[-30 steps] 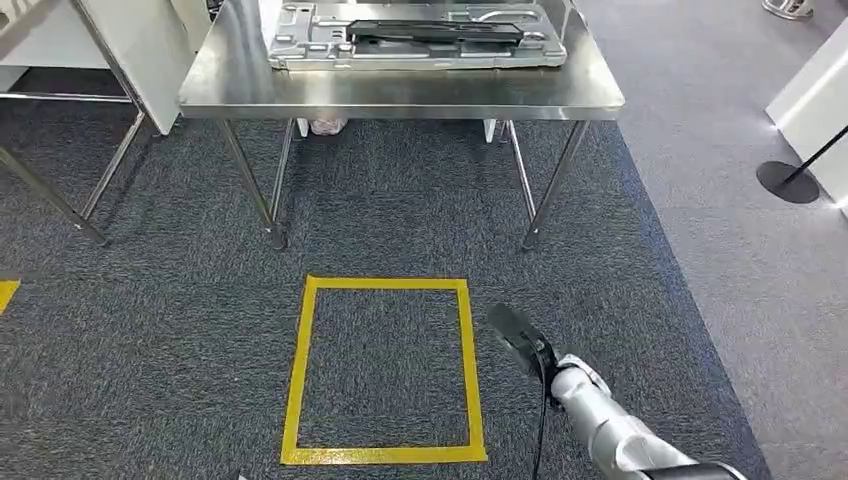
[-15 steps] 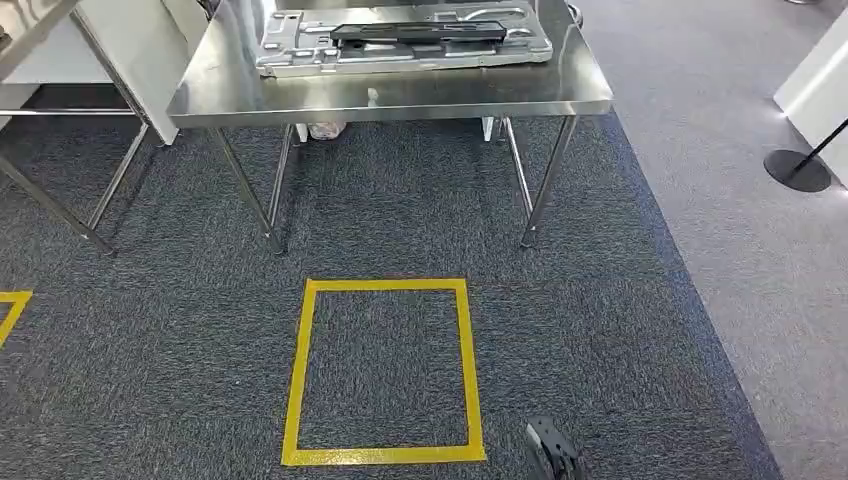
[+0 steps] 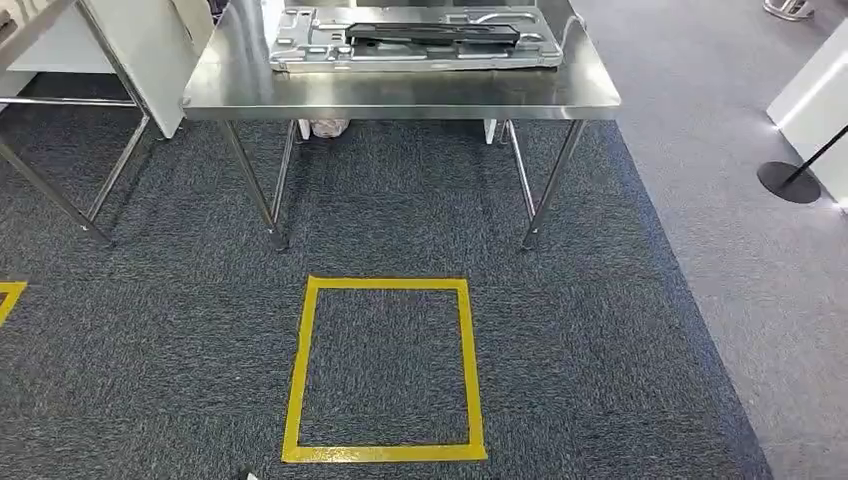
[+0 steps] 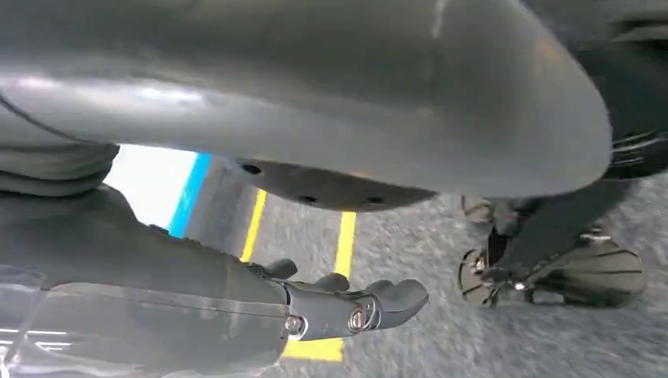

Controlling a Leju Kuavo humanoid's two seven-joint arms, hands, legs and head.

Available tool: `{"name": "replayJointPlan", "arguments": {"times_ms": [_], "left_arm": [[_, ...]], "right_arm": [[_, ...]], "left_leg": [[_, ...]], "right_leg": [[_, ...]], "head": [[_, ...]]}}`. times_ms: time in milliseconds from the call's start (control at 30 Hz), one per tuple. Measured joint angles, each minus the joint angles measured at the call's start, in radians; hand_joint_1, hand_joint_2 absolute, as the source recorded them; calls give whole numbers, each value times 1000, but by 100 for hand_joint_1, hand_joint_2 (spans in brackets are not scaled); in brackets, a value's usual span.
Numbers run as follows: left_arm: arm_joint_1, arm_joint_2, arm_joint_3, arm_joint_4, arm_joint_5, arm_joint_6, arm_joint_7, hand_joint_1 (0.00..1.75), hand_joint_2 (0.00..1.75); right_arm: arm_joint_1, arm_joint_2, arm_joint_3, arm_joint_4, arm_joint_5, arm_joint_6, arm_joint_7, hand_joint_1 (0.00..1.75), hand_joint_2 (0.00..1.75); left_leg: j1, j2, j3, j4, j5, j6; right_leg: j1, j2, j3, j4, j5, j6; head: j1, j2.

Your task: Take the parts from the cabinet and place them on the table.

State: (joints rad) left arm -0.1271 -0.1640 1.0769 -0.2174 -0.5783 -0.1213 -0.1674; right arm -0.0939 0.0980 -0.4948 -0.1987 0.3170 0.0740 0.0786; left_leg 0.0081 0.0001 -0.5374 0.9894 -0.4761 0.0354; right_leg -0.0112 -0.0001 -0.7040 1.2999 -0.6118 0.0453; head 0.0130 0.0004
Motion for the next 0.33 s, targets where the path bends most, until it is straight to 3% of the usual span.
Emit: {"name": "replayJointPlan", "arguments": {"times_ms": [33,67,167,200,333], "left_arm": [[1,0,0,0,0,0,3,0,175],[0,0,-1,0,-2,6,8,0,175],[1,-3,-3,0,-9,16,16,0,175],[0,-5,-5,0,-11,18,16,0,175],[1,-8,-9,0,-23,46,24,0,175]], "right_arm": [[4,2,-4,1,1,0,0,0,175],[7,3,-9,1,1,4,-2,0,175],[7,8,-19,2,5,17,-18,0,175],[6,8,-20,2,8,17,-20,0,175],[6,18,-25,2,20,16,-23,0,175]], "left_leg": [[0,0,0,0,0,-1],[0,0,0,0,0,-1],[0,-1,5,0,0,-6],[-8,-1,3,3,-2,-14],[-5,-1,6,-4,3,-39]], "right_leg": [[-2,0,-5,17,3,1],[-3,0,14,-17,29,1],[-2,0,156,-284,147,-13],[6,-1,168,-315,138,-19],[7,-1,164,-322,147,-41]], "head": [[-1,0],[0,0],[0,0],[-1,0],[-1,0]]}}
